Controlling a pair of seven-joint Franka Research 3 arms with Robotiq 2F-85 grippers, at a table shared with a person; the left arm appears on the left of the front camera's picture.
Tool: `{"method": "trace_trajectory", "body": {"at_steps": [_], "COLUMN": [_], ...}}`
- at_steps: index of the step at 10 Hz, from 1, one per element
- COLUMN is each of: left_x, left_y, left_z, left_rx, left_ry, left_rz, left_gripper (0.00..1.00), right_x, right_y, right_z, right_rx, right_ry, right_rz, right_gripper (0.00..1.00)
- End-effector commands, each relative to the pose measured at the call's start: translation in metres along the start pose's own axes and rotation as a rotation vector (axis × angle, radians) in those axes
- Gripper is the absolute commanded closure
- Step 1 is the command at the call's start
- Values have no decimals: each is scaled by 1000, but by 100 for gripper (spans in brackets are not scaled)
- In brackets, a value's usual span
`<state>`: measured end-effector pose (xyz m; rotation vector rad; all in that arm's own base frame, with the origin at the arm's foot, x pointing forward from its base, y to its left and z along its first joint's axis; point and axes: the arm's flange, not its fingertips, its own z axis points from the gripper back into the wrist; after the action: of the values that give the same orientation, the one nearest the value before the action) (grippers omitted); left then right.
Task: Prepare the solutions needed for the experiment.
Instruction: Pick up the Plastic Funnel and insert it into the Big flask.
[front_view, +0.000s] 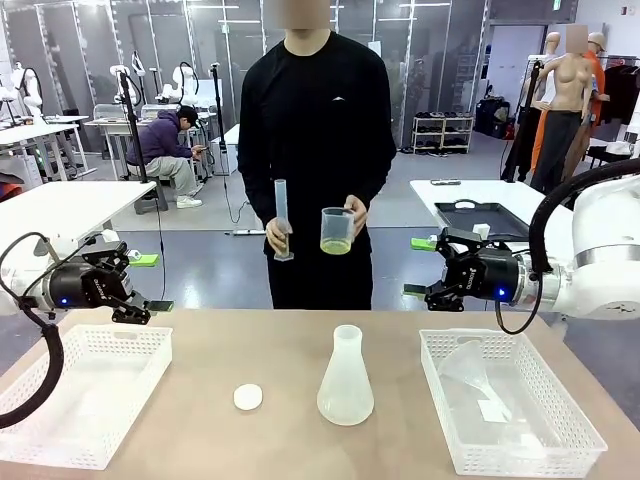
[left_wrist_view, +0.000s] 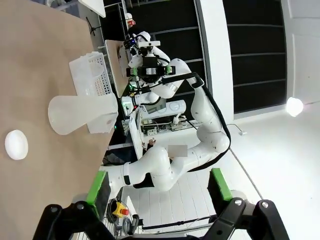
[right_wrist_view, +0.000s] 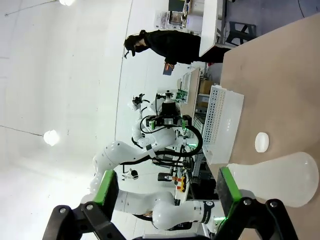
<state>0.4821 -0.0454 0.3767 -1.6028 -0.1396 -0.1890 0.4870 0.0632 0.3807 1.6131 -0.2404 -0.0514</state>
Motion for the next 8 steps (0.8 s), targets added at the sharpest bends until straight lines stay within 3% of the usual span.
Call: {"method": "trace_trajectory", "body": {"at_steps": [1, 2, 4, 6, 7, 8], "left_x": [-2, -2, -2, -2, -2, -2], "left_y": [-1, -1, -1, -1, -1, -1], "left_z": [0, 0, 0, 0, 0, 0], "left_rx": [-15, -15, -15, -15, -15, -15], "left_ry": [4, 4, 4, 4, 4, 4], "left_rz": [-1, -1, -1, -1, -1, -1], "left_gripper": [0, 0, 0, 0, 0, 0], "right_x": [8, 15, 24, 24, 22, 20], "right_y": [25, 46, 70, 78, 80, 79], "right_z": [-9, -12, -17, -26, -28, -30], "right_rx": [-234, -342, -654, -924, -1010, -975], "right_ry": [154, 288, 450, 575, 546, 439], "right_rz": [202, 311, 449, 465, 458, 434], "right_gripper": [0, 0, 0, 0, 0, 0]}}
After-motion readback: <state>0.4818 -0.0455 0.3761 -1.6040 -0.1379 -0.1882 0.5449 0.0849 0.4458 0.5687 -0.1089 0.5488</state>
